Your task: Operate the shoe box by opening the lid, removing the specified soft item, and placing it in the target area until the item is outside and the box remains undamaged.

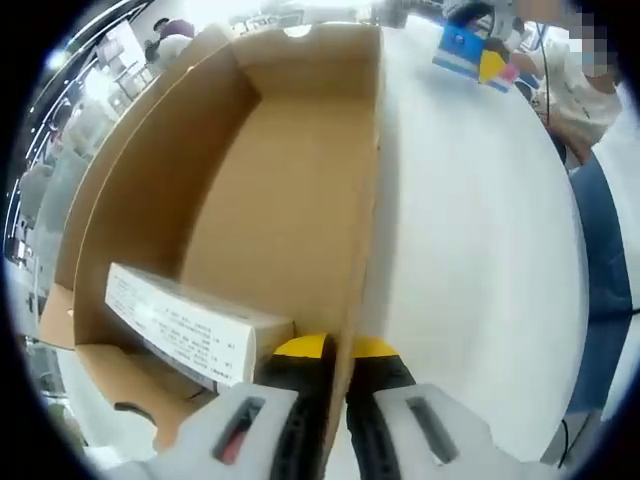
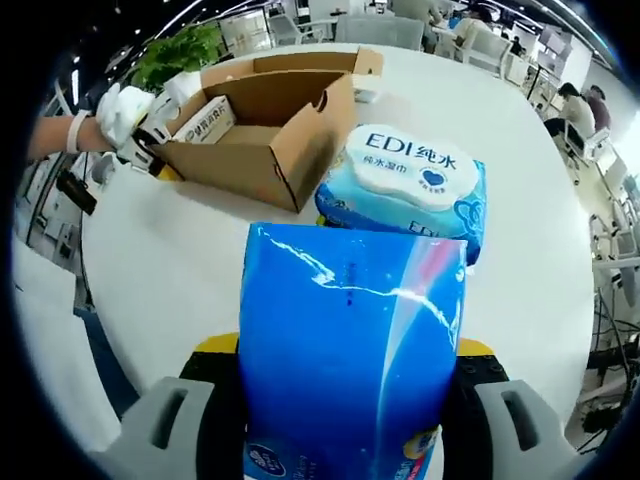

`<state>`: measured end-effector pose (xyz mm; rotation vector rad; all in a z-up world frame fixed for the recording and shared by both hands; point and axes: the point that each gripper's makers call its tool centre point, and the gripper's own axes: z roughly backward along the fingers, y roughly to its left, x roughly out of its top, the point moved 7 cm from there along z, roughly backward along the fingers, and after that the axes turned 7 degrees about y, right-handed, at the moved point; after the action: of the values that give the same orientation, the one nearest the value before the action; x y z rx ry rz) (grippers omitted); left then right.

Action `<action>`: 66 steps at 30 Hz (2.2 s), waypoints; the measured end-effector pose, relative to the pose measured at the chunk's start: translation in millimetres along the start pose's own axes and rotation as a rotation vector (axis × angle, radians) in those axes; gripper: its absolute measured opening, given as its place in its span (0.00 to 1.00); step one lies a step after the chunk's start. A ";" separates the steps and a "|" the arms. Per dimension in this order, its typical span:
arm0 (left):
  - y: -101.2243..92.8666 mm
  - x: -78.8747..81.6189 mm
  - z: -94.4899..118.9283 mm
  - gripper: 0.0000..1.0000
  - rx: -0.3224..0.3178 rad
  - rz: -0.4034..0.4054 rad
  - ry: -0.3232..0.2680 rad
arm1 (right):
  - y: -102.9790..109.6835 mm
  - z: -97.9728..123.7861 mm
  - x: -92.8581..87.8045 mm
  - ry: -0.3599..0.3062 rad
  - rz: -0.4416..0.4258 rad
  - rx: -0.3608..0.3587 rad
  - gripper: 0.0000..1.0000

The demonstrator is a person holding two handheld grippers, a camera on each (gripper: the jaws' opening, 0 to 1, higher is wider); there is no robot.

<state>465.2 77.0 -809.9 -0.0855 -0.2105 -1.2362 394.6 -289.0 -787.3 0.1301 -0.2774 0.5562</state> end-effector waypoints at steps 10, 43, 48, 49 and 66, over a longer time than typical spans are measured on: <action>-0.1 -0.6 -0.5 0.04 0.005 0.001 0.000 | 5.7 -6.7 -8.3 0.022 -0.014 0.028 0.78; -0.8 0.9 -0.8 0.04 0.011 0.024 0.012 | 0.5 -26.0 -13.9 0.036 0.020 0.005 0.79; -1.5 0.6 -0.5 0.04 0.005 0.028 0.013 | 1.0 -26.1 -14.0 0.030 0.023 -0.004 0.81; -1.6 0.6 -0.4 0.04 0.006 0.028 0.012 | 0.8 -26.3 -14.0 0.029 0.023 -0.005 0.81; 1.4 -0.2 -1.7 0.04 0.008 0.027 0.012 | 3.4 -25.3 -13.0 0.041 0.040 0.019 0.85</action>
<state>466.6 77.4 -811.6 -0.0741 -0.2030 -1.2089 387.9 -287.7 -815.1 0.1320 -0.2355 0.6004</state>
